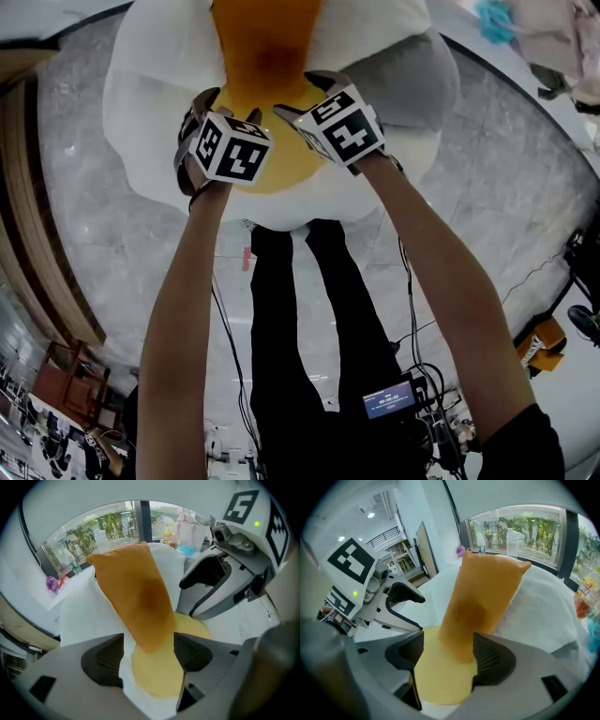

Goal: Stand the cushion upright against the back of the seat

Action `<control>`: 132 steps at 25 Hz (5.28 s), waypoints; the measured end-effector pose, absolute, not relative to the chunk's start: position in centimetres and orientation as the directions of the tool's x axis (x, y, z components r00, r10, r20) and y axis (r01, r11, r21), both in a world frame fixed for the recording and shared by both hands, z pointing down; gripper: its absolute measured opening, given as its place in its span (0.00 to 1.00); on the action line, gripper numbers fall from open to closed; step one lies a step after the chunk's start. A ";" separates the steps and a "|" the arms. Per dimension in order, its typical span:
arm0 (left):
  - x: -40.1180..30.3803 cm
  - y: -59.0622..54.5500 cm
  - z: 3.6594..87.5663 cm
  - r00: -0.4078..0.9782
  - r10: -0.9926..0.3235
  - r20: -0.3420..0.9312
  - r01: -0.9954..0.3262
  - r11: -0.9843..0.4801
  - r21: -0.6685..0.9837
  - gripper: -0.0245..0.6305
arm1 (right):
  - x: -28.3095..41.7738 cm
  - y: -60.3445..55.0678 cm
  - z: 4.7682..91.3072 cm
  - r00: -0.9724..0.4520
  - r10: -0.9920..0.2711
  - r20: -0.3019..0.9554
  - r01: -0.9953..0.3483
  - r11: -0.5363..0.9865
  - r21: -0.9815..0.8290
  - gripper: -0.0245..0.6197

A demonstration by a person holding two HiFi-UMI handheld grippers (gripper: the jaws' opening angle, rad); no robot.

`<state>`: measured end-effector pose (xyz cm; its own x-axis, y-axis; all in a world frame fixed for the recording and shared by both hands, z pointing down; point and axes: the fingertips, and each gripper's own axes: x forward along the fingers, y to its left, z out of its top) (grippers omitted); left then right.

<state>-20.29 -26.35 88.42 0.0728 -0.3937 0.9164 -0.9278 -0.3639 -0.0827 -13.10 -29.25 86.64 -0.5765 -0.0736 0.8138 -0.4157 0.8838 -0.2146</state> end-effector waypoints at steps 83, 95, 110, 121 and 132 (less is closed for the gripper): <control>-2.3 3.6 29.1 0.526 -0.785 0.327 -0.840 -0.418 0.347 0.06 | 4.9 -0.9 25.3 -0.953 -0.212 0.215 -0.268 0.923 -0.278 0.06; -7.7 13.4 29.7 0.545 -0.770 0.333 -0.831 -0.442 0.337 0.06 | -0.9 8.1 25.2 -0.940 -0.230 0.251 -0.299 0.912 -0.281 0.06; -6.4 19.3 32.4 0.698 -0.635 0.331 -0.714 -0.583 0.387 0.06 | 2.5 16.5 28.0 -0.856 -0.382 0.349 -0.490 0.815 -0.309 0.06; -1.9 17.5 30.1 0.677 -0.668 0.308 -0.732 -0.570 0.373 0.06 | 8.4 14.9 25.6 -0.849 -0.438 0.296 -0.517 0.805 -0.291 0.06; 10.4 17.1 29.0 0.682 -0.671 0.291 -0.724 -0.564 0.397 0.06 | 19.5 13.3 24.8 -0.868 -0.433 0.243 -0.492 0.814 -0.307 0.06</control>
